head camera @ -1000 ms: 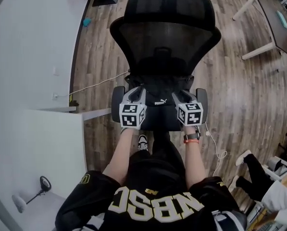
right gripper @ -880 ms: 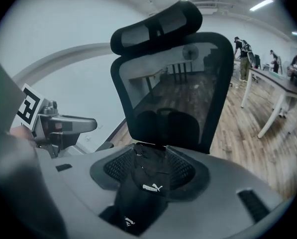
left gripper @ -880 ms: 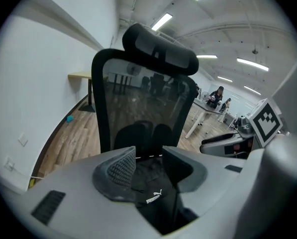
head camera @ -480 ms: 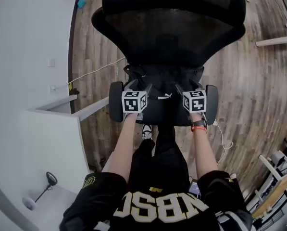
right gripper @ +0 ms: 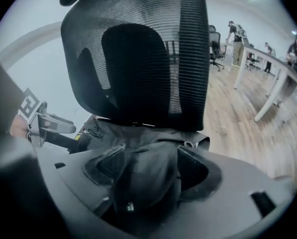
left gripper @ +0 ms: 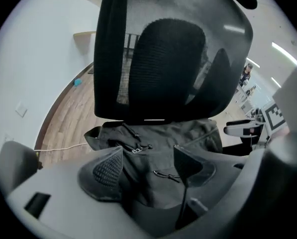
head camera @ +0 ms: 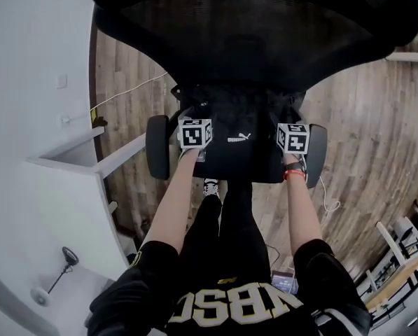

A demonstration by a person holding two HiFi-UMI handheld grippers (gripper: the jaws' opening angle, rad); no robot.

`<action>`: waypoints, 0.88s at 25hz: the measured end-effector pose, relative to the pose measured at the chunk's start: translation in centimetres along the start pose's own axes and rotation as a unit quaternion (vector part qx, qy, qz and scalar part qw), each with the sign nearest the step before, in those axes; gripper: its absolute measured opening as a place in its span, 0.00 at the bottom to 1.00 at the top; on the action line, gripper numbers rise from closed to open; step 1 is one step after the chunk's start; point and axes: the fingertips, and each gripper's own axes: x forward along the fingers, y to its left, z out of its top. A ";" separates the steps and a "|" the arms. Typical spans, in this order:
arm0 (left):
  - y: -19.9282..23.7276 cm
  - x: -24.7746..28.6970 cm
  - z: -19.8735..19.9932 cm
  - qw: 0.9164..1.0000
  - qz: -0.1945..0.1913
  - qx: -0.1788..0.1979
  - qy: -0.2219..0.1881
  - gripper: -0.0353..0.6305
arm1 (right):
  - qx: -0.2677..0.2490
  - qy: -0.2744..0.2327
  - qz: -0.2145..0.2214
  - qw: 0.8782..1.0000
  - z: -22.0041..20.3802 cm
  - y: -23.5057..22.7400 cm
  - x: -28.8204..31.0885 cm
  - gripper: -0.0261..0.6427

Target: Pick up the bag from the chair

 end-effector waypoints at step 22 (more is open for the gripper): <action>1.8 4.0 -1.6 0.998 0.036 0.043 0.020 0.14 | -0.006 0.033 0.022 0.999 -1.0 0.8 3.5 0.11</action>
